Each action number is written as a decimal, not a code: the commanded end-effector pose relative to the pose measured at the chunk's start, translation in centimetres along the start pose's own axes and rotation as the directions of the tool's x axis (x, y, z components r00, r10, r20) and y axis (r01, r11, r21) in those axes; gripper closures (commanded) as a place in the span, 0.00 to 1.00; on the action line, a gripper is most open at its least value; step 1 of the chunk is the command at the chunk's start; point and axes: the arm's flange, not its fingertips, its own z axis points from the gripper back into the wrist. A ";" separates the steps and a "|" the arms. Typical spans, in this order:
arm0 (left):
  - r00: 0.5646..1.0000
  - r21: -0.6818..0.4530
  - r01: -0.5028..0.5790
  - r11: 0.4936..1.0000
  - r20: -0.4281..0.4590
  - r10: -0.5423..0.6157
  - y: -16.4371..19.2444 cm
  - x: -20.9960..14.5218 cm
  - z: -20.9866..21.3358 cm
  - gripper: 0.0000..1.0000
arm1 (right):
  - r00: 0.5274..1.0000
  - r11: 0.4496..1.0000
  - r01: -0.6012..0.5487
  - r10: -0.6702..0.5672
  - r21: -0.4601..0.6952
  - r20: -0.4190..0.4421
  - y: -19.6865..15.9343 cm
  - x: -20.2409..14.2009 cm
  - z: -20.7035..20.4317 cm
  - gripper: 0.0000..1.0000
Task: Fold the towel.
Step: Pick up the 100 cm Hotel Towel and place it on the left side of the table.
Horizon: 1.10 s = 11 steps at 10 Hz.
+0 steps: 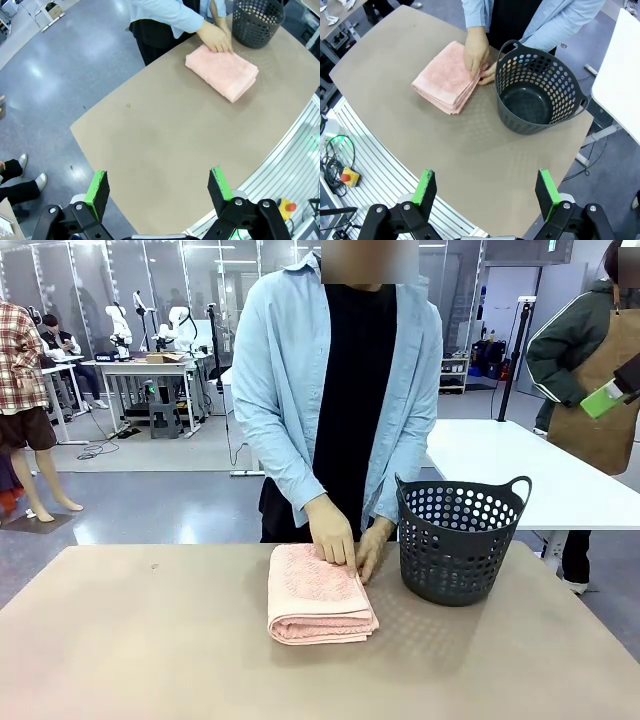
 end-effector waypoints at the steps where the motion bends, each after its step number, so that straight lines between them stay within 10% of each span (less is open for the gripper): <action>1: 1.000 0.012 -0.006 1.000 -0.006 0.006 -0.1 -0.1 0.2 0.00 | 1.000 1.000 0.007 -0.007 -0.002 -0.009 -0.2 0.0 0.0 0.00; 11: 1.000 0.012 -0.006 1.000 -0.006 0.006 -0.1 -0.1 0.2 0.00 | 1.000 1.000 0.007 -0.007 -0.002 -0.009 -0.2 0.0 0.0 0.00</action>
